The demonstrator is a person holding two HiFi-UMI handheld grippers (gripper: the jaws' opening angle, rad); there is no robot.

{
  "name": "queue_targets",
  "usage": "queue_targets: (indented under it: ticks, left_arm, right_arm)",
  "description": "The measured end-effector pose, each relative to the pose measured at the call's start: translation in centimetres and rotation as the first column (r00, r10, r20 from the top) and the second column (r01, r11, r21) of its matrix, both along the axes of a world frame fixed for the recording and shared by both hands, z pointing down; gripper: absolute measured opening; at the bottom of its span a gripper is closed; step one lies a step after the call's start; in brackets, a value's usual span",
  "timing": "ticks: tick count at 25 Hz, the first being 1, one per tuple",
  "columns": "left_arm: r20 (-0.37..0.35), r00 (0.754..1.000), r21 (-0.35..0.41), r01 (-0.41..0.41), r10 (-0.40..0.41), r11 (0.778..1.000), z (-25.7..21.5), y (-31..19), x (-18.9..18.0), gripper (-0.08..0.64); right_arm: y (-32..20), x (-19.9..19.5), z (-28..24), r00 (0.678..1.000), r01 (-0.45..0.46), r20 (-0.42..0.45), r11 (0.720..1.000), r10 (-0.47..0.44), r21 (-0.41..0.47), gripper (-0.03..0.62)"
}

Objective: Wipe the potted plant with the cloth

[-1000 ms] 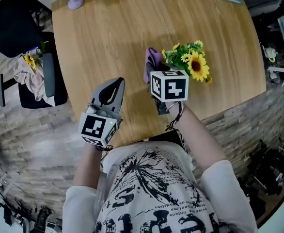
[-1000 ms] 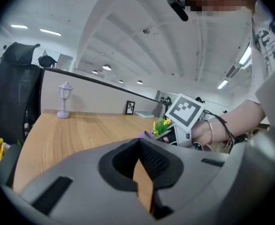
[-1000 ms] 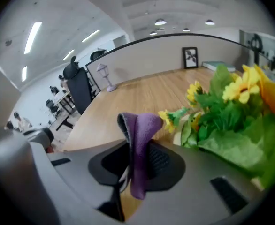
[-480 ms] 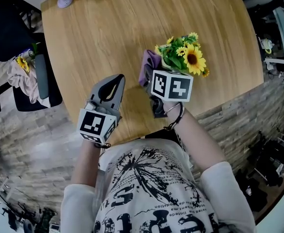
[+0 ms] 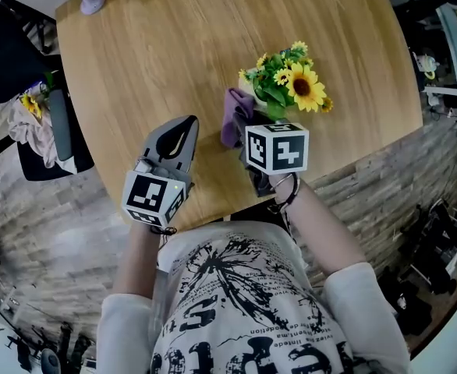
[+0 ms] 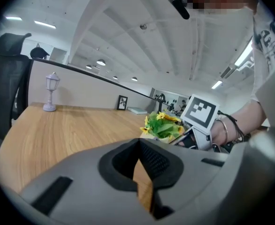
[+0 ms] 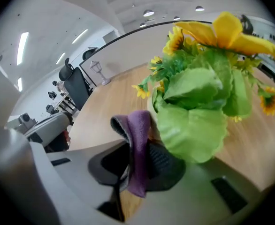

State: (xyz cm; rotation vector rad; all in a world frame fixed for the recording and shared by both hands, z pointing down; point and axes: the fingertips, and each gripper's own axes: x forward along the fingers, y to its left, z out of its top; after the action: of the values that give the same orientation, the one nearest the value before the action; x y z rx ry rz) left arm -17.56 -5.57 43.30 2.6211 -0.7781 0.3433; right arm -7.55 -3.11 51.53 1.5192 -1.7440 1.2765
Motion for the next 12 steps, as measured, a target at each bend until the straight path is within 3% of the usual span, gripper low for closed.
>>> queue_targets:
  ticks: [12]
  left_arm:
    - [0.001, 1.000, -0.024, -0.007, 0.007, 1.000, 0.6, 1.0, 2.8, 0.003]
  right_arm:
    - [3.8, 2.0, 0.1, 0.987, 0.158, -0.025, 0.987, -0.159, -0.039, 0.083]
